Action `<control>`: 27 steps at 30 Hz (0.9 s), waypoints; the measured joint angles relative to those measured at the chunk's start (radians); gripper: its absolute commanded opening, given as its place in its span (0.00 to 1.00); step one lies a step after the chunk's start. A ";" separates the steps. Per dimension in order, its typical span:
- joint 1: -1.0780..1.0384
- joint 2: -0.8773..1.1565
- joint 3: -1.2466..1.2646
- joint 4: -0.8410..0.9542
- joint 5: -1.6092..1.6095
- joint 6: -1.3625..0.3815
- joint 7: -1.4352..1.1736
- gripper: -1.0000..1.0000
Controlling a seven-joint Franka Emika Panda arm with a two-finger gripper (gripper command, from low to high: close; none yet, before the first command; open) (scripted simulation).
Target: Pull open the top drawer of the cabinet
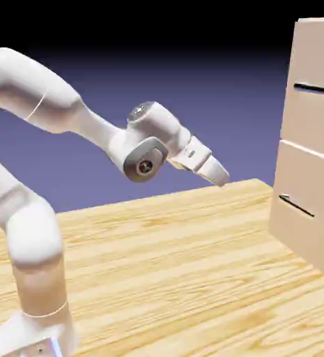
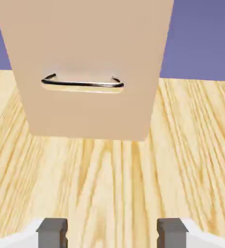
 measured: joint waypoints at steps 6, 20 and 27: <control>-0.073 0.136 0.135 0.098 -0.197 -0.046 -0.261 0.50; -0.243 0.453 0.451 0.326 -0.655 -0.152 -0.870 0.50; -0.329 0.611 0.609 0.440 -0.885 -0.206 -1.174 0.50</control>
